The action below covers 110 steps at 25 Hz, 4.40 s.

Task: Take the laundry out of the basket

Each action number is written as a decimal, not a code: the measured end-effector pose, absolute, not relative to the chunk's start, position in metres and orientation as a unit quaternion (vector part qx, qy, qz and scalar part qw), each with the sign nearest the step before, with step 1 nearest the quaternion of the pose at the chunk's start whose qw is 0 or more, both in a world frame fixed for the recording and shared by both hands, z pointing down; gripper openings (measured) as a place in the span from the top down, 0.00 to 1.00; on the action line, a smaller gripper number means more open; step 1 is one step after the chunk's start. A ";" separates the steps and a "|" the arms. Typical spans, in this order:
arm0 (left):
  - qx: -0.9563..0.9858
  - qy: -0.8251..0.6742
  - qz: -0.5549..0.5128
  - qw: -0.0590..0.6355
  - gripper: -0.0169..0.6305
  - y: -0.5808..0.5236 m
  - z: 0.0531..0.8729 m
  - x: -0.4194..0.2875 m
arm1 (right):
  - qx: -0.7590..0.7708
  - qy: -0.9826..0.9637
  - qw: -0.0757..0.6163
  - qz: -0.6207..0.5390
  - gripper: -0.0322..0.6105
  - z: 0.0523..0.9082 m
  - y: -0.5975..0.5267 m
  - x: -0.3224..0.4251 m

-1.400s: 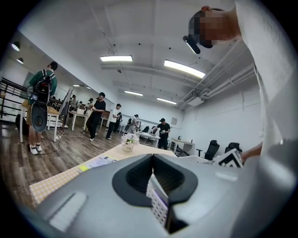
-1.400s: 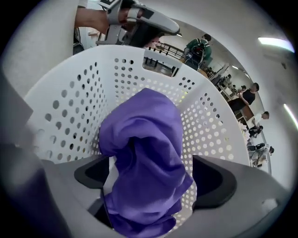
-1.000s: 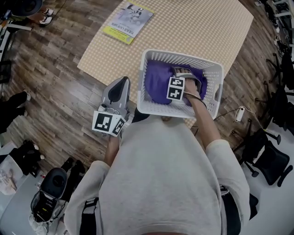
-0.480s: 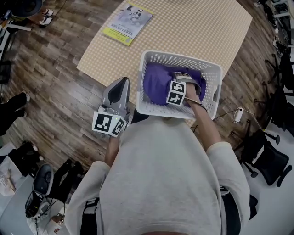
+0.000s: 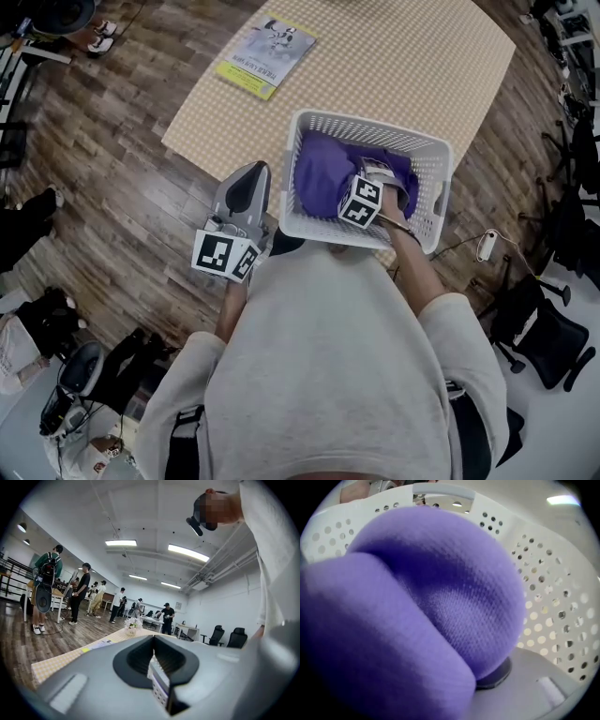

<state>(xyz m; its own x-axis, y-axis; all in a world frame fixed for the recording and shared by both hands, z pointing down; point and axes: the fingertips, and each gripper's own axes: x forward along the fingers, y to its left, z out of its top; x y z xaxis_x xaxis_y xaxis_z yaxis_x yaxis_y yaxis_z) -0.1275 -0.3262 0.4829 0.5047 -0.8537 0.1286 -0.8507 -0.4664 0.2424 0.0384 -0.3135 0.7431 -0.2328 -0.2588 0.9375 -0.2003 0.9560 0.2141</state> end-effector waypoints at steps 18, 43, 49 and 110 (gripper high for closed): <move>0.865 -0.489 -0.020 0.115 0.96 -0.314 0.461 -0.113 | 0.329 -0.832 0.441 -0.066 0.58 0.606 -0.331 0.045; 0.858 -0.510 -0.016 0.060 0.96 -0.276 0.425 -0.071 | 0.432 -0.891 -0.046 0.129 0.58 0.427 -0.312 0.110; 0.857 -0.512 -0.028 0.043 0.96 -0.250 0.415 -0.069 | 0.422 -0.899 -0.064 0.094 0.58 0.391 -0.286 0.107; 0.859 -0.507 -0.078 -0.014 0.96 0.186 0.374 0.014 | 0.412 -0.907 -0.039 0.074 0.57 0.412 0.172 0.164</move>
